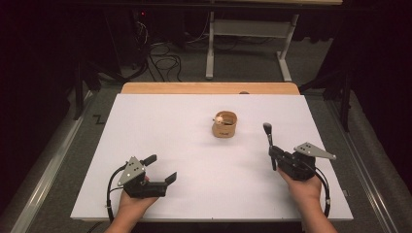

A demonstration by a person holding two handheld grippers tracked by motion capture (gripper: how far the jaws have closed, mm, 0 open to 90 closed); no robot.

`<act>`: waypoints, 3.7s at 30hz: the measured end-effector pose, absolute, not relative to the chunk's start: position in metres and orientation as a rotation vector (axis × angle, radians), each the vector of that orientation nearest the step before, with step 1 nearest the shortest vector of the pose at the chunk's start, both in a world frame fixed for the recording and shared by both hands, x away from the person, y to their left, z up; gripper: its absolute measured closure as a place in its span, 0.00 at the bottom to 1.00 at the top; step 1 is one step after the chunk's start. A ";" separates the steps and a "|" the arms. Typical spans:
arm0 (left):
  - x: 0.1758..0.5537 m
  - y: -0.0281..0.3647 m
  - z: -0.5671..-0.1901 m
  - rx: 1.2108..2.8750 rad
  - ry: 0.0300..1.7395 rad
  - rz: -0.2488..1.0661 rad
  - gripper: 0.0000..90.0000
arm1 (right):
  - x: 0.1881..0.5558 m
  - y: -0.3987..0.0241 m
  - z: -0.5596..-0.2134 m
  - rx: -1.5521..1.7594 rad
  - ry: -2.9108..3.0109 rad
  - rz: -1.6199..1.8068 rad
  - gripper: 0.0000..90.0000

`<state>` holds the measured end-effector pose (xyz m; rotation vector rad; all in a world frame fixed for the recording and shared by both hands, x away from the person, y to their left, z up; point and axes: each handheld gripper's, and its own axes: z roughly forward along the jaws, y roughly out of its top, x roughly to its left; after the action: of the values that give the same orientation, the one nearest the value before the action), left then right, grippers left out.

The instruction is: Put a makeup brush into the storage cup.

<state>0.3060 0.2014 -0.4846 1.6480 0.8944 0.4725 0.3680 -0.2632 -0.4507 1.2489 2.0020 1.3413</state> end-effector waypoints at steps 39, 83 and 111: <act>0.301 0.197 -0.484 1.654 0.906 0.468 0.08 | 0.348 -0.274 -0.459 1.057 1.883 1.518 0.89; 0.322 0.123 -0.453 1.653 0.769 0.373 0.24 | 0.342 -0.184 -0.458 0.749 2.108 1.632 0.89; 0.325 0.113 -0.450 1.638 0.732 0.338 0.29 | 0.335 -0.158 -0.465 0.673 2.189 1.723 0.89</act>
<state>0.3250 0.1132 -0.4504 1.6376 0.7320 0.3384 0.3353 -0.1577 -0.4654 0.6731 2.1892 1.7230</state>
